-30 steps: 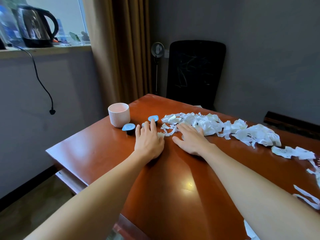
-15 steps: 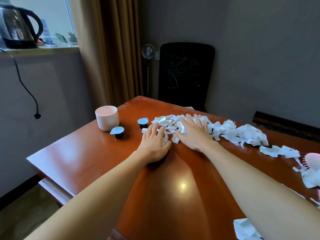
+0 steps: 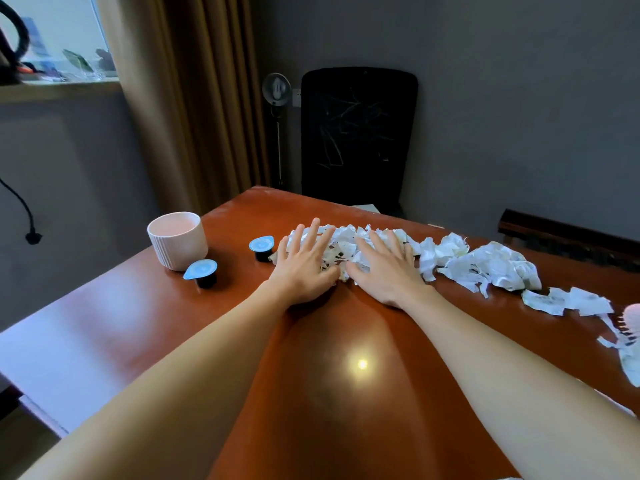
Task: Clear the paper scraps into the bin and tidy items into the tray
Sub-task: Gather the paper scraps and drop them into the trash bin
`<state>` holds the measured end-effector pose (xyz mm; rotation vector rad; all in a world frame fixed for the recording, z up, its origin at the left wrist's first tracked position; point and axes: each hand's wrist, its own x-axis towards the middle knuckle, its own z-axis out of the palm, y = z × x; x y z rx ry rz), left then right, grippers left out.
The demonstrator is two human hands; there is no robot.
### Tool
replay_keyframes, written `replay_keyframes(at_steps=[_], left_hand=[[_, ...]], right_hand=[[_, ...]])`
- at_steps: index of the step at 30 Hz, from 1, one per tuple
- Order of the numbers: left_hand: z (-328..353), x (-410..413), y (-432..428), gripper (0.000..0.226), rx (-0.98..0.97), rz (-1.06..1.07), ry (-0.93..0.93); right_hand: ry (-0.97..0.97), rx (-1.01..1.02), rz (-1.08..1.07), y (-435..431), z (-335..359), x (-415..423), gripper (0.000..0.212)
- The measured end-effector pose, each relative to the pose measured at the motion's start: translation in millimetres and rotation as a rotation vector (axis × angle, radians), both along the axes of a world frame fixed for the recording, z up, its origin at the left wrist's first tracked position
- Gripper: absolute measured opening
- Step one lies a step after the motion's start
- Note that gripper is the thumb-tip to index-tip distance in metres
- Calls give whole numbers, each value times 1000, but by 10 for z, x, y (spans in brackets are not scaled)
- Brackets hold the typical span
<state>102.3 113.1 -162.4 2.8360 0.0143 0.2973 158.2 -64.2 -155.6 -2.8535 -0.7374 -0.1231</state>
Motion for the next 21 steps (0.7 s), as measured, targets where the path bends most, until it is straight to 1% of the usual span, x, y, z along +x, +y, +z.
replay_keyframes(at_steps=[3,8,11,16,21], left_hand=[[4,17,-24,64,23,-4,4],[21,-86,-49,51,10,-19,-51],[31,-185,-68,44,-8,-19,-66],[6,-410,-94,45,17,1,-99],[23,-671,-141,46,47,14,-92]], right_hand=[[-32,36,23,-15,10,-31,63],[-77,44,44,1,52,-145,53],[-51,65,86,-1,72,-261,52],[47,132,113,-49,101,-535,52],[67,124,118,-93,132,-776,52]])
